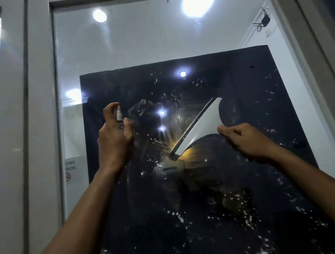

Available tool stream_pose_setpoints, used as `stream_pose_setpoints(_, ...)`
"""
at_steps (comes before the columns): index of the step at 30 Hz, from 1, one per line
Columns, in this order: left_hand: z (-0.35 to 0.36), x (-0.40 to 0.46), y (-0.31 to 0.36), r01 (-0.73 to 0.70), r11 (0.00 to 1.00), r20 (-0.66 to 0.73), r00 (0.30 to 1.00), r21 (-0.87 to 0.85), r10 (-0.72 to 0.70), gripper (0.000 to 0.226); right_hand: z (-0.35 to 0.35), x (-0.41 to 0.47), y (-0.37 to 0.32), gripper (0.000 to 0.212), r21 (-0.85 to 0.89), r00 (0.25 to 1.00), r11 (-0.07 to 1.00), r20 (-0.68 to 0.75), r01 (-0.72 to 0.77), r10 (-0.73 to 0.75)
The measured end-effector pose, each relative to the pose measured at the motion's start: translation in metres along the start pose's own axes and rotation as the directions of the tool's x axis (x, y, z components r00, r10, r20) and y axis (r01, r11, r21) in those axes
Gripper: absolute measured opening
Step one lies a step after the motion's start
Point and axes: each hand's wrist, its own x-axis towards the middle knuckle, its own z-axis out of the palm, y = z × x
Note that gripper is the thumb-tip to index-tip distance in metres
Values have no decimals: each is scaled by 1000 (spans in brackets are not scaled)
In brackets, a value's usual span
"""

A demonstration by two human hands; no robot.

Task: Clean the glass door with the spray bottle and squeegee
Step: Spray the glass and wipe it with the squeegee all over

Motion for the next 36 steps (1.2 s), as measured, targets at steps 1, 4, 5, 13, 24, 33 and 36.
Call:
stream_pose_setpoints(1, -2, 2, -2, 4, 1000, -6, 1000, 4, -4, 40, 3, 0, -2, 61, 6, 1000, 1000, 7, 5, -5)
stream_pose_setpoints(4, -13, 9, -11, 13, 1000, 0, 1000, 22, -13, 38, 15, 3, -13, 60, 13, 1000, 1000, 12, 24, -24)
stream_pose_setpoints(5, -16, 10, -13, 11, 999, 7, 1000, 36, -11, 38, 18, 4, -17, 60, 17, 1000, 999, 9, 30, -30)
stream_pose_setpoints(13, -31, 12, -20, 16, 999, 15, 1000, 41, -16, 40, 42, 7, -43, 59, 76, 999, 996, -17, 46, -45)
stream_pose_setpoints(24, -47, 17, -36, 5, 999, 34, 999, 37, -6, 40, 67, 22, -81, 51, 275, 982, 961, -177, -13, 64)
stream_pose_setpoints(33, -40, 12, -36, -27, 999, 58, 998, -42, 30, 48, 104, 96, -153, 46, 705, 942, 692, -104, -157, 320)
stream_pose_setpoints(36, -38, 7, -40, -59, 996, 64, 996, -63, 63, 49, 115, 93, -148, 49, 614, 921, 763, -144, -203, 362)
